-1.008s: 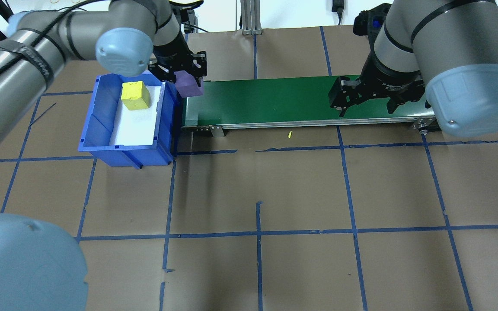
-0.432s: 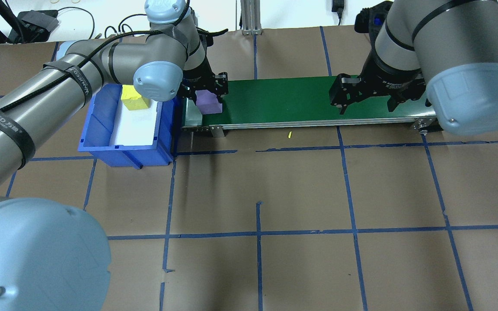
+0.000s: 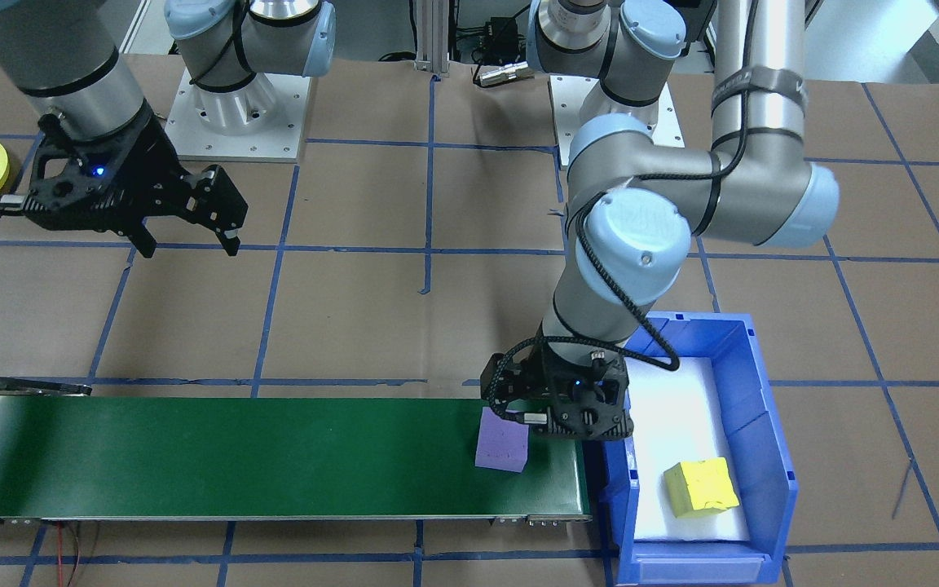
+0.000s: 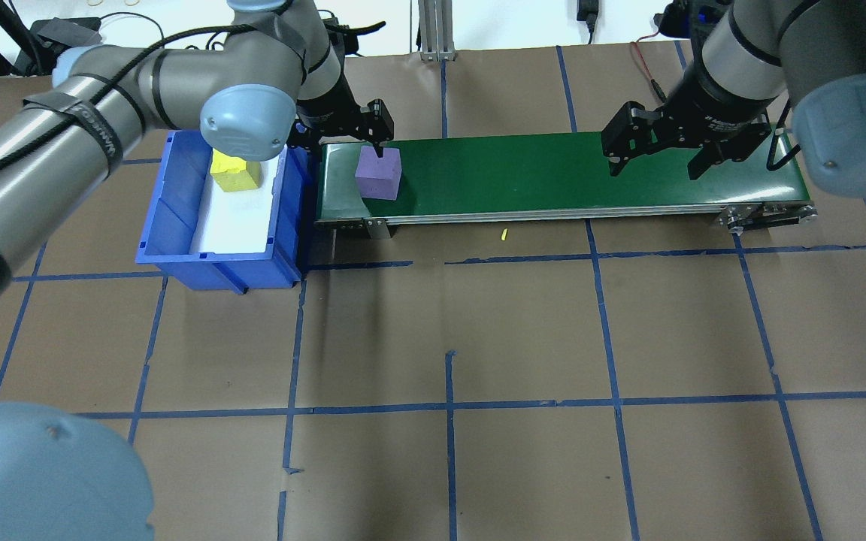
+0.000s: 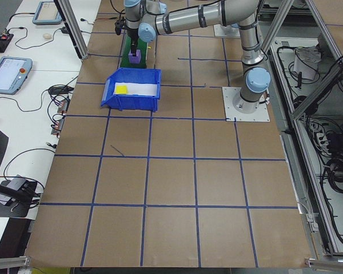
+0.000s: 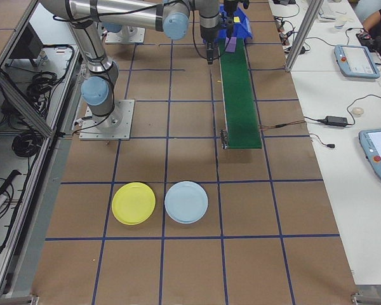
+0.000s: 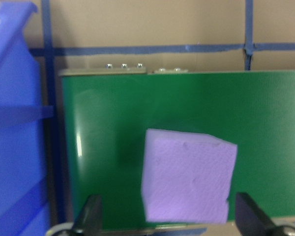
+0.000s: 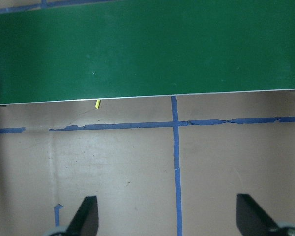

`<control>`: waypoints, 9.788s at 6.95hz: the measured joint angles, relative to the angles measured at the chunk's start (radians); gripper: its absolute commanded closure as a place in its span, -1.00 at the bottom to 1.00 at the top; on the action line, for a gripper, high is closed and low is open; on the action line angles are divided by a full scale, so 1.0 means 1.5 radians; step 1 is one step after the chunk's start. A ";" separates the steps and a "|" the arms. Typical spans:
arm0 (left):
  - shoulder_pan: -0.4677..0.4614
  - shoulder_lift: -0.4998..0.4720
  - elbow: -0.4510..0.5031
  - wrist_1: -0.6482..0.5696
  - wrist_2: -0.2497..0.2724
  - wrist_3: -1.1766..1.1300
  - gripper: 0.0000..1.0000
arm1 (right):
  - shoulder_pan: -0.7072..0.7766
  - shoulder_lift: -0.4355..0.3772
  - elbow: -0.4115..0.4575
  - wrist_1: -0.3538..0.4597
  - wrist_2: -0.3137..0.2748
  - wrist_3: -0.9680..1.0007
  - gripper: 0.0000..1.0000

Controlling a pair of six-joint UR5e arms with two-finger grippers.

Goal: Move block left to right into plate

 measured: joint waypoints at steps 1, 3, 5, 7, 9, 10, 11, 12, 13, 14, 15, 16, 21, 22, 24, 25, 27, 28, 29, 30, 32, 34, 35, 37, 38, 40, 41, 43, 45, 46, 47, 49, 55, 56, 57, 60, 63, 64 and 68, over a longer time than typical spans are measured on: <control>0.044 0.013 0.000 -0.021 0.015 0.027 -1.00 | -0.007 0.032 -0.002 -0.042 0.015 0.001 -1.00; 0.127 0.001 0.001 -0.027 0.025 0.076 -1.00 | -0.009 0.078 -0.012 -0.090 0.059 -0.001 -1.00; 0.159 -0.049 0.004 0.013 0.034 0.098 -0.99 | -0.009 0.140 -0.047 -0.149 0.118 -0.007 -1.00; 0.172 -0.087 0.007 0.039 0.043 0.128 -0.99 | -0.008 0.178 -0.080 -0.167 0.132 -0.011 -1.00; 0.176 -0.106 0.011 0.051 0.051 0.152 -0.96 | -0.008 0.210 -0.087 -0.184 0.153 -0.014 -0.99; 0.176 -0.121 0.011 0.072 0.052 0.154 -0.63 | -0.008 0.231 -0.086 -0.203 0.168 -0.011 -0.98; 0.177 -0.134 0.011 0.093 0.052 0.155 -0.20 | -0.008 0.248 -0.083 -0.219 0.179 -0.004 -0.98; 0.177 -0.141 0.010 0.105 0.053 0.157 0.13 | -0.008 0.256 -0.079 -0.226 0.184 0.014 -0.99; 0.177 -0.140 0.008 0.109 0.053 0.159 0.23 | -0.008 0.259 -0.074 -0.231 0.189 0.043 -0.99; 0.177 -0.134 0.009 0.109 0.053 0.159 0.22 | -0.008 0.261 -0.064 -0.237 0.195 0.067 -1.00; 0.177 -0.115 0.010 0.098 0.053 0.157 0.23 | -0.008 0.263 -0.056 -0.239 0.199 0.094 -1.00; 0.175 -0.081 0.010 0.065 0.051 0.151 0.23 | -0.008 0.265 -0.055 -0.240 0.202 0.116 -1.00; 0.043 0.043 -0.004 -0.049 0.041 0.041 0.22 | -0.007 0.288 -0.080 -0.241 0.246 0.195 -1.00; 0.013 0.026 -0.005 -0.032 0.041 0.009 0.21 | -0.007 0.294 -0.082 -0.241 0.245 0.197 -1.00; -0.017 -0.033 -0.005 0.041 0.041 -0.026 -0.02 | -0.007 0.299 -0.081 -0.240 0.239 0.198 -1.00; -0.022 -0.055 -0.006 0.066 0.041 -0.027 -0.32 | -0.007 0.301 -0.081 -0.240 0.238 0.198 -1.00; -0.023 -0.077 -0.009 0.091 0.042 -0.025 -0.79 | -0.007 0.304 -0.081 -0.241 0.236 0.196 -1.00; -0.024 -0.080 -0.013 0.093 0.041 -0.026 -0.89 | -0.007 0.305 -0.081 -0.241 0.231 0.195 -1.00; -0.024 -0.076 -0.017 0.093 0.041 -0.028 -0.99 | -0.007 0.308 -0.081 -0.242 0.223 0.195 -1.00; -0.024 -0.055 -0.020 0.087 0.042 -0.026 -0.99 | -0.007 0.313 -0.081 -0.242 0.215 0.193 -1.00; -0.023 0.036 -0.023 0.002 0.048 -0.023 -0.99 | -0.007 0.320 -0.078 -0.247 0.186 0.189 -0.95; -0.010 0.124 -0.030 -0.103 0.066 -0.015 -0.99 | -0.007 0.323 -0.072 -0.259 0.150 0.182 -0.16; 0.018 0.162 -0.034 -0.158 0.074 0.000 -0.99 | -0.007 0.324 -0.072 -0.262 0.129 0.161 0.25; 0.074 0.248 -0.046 -0.252 0.078 0.057 -0.99 | -0.008 0.314 -0.074 -0.262 0.070 0.045 0.30; 0.086 0.284 -0.047 -0.281 0.078 0.074 -0.99 | -0.011 0.302 -0.075 -0.259 0.039 -0.025 0.28; 0.088 0.306 -0.050 -0.297 0.074 0.093 -1.00 | -0.046 0.247 -0.071 -0.225 -0.006 -0.201 0.26; 0.092 0.307 -0.045 -0.297 0.072 0.103 -1.00 | -0.105 0.216 -0.069 -0.191 -0.019 -0.312 0.22; 0.104 0.307 -0.033 -0.306 0.067 0.117 -1.00 | -0.292 0.189 -0.049 -0.151 -0.035 -0.579 0.21; 0.120 0.309 -0.032 -0.319 0.043 0.118 -1.00 | -0.460 0.191 -0.004 -0.166 -0.038 -0.774 0.20; 0.123 0.311 -0.036 -0.327 0.038 0.118 -1.00 | -0.509 0.207 0.009 -0.194 -0.037 -0.823 0.08; 0.124 0.313 -0.039 -0.330 0.035 0.118 -1.00 | -0.543 0.239 0.016 -0.235 -0.034 -0.857 -0.98; 0.125 0.313 -0.040 -0.332 0.032 0.119 -1.00 | -0.587 0.292 0.023 -0.287 -0.037 -0.888 -1.00; 0.125 0.314 -0.040 -0.332 0.032 0.119 -1.00 | -0.570 0.186 0.032 -0.185 -0.102 -0.685 -1.00; 0.125 0.314 -0.039 -0.332 0.033 0.119 -1.00 | -0.495 0.154 0.028 -0.151 -0.101 -0.599 -1.00; 0.125 0.314 -0.039 -0.332 0.034 0.120 -1.00 | -0.407 0.135 0.025 -0.130 -0.090 -0.492 -1.00; 0.126 0.314 -0.040 -0.332 0.035 0.120 -1.00 | -0.213 0.136 0.006 -0.119 0.012 -0.197 -1.00; 0.125 0.314 -0.041 -0.332 0.034 0.120 -1.00 | -0.117 0.205 -0.068 -0.127 0.118 0.005 -1.00; 0.125 0.314 -0.042 -0.332 0.034 0.120 -1.00 | -0.087 0.229 -0.080 -0.141 0.138 0.055 -1.00; 0.126 0.314 -0.042 -0.332 0.035 0.123 -1.00 | -0.066 0.301 -0.087 -0.205 0.177 0.085 -1.00</control>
